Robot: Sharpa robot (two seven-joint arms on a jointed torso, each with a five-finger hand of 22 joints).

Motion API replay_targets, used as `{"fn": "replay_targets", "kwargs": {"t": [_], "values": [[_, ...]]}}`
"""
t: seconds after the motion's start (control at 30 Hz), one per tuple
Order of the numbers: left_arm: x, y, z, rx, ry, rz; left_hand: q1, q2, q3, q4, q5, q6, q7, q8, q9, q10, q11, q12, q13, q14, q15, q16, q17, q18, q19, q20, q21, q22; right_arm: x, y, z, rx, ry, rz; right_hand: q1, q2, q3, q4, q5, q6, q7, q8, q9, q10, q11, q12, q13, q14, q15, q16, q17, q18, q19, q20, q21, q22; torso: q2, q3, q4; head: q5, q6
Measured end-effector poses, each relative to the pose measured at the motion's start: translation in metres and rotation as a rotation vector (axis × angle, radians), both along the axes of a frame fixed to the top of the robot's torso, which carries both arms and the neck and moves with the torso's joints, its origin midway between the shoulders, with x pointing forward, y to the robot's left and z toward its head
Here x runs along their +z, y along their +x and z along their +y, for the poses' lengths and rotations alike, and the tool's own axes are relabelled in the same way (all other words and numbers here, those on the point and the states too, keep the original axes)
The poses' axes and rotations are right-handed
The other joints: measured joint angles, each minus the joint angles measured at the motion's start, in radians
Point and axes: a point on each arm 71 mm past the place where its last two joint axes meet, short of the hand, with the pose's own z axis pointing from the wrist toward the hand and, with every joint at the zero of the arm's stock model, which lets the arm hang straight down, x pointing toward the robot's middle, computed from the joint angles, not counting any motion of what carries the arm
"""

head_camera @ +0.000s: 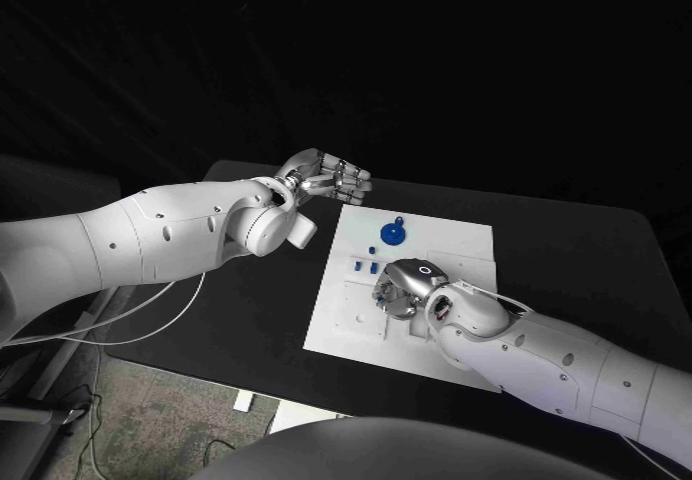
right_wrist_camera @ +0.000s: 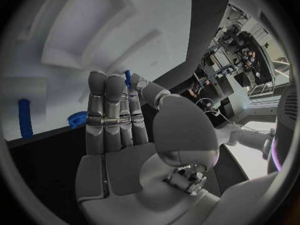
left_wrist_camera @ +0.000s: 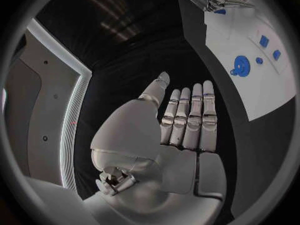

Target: Assemble the parts on the task board

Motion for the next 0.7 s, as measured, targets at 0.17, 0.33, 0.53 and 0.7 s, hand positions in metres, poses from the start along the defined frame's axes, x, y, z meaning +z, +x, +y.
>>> {"fn": "replay_targets", "kwargs": {"t": [0.17, 0.33, 0.53, 0.7], "values": [[-0.0001, -0.0001, -0.0001, -0.001, 0.0, 0.001, 0.0, 0.0, 0.0, 0.0, 0.0, 0.0, 0.0, 0.0, 0.0, 0.0, 0.0, 0.0, 0.0, 0.0, 0.0, 0.0, 0.0, 0.0, 0.0, 0.0, 0.0, 0.0, -0.0002, 0.0003, 0.0018, 0.007, -0.011, 0.01, 0.0, 0.0, 0.0, 0.0, 0.0, 0.0, 0.0, 0.0, 0.0, 0.0, 0.0, 0.0, 0.0, 0.0, 0.0, 0.0, 0.0, 0.0, 0.0, 0.0, 0.0, 0.0, 0.0, -0.0004, 0.0, 0.001, -0.002], [-0.0002, 0.0, -0.0001, -0.001, 0.001, 0.003, 0.0, 0.0, 0.0, 0.0, 0.0, -0.003, 0.003, 0.0, 0.0, 0.0, 0.0, 0.0, 0.0, 0.0, 0.0, 0.0, 0.0, 0.0, 0.0, 0.0, 0.0, -0.002, -0.0018, 0.0007, 0.0045, 0.017, -0.03, 0.024, 0.001, 0.001, 0.0, 0.0, 0.0, 0.0, 0.0, -0.001, 0.0, 0.0, 0.0, 0.0, 0.0, 0.0, 0.0, 0.0, 0.0, 0.0, -0.002, -0.002, 0.0, 0.0, 0.0, 0.0003, 0.0004, -0.003, -0.003], [-0.0004, 0.0, -0.0002, -0.003, 0.001, 0.005, 0.0, 0.0, -0.003, 0.003, 0.0, -0.004, 0.004, 0.0, 0.0, 0.0, 0.0, 0.0, 0.0, 0.0, 0.0, 0.0, 0.0, 0.0, 0.0, 0.0, 0.0, -0.005, -0.0017, 0.0019, 0.0066, 0.021, -0.041, 0.027, -0.002, 0.005, -0.01, 0.005, 0.051, -0.006, 0.002, -0.001, -0.001, -0.008, 0.007, 0.0, 0.001, -0.003, 0.003, -0.005, -0.005, 0.0, -0.015, 0.0, 0.001, 0.0, 0.0, 0.0014, -0.0002, -0.006, -0.007], [-0.0005, 0.0, -0.0009, -0.005, 0.001, 0.007, 0.0, 0.0, -0.003, 0.003, 0.0, -0.004, 0.004, 0.0, 0.0, -0.002, 0.002, 0.0, 0.0, 0.0, 0.0, 0.0, 0.0, 0.0, 0.0, 0.0, 0.0, -0.006, -0.0029, 0.0019, 0.0074, 0.022, -0.043, 0.028, -0.011, 0.014, -0.06, 0.013, 0.113, -0.036, 0.011, 0.0, -0.008, -0.029, 0.004, 0.0, 0.004, -0.021, 0.009, -0.024, -0.02, 0.0, -0.029, 0.006, -0.016, 0.0, 0.0, 0.0015, -0.001, -0.009, -0.008]]}}
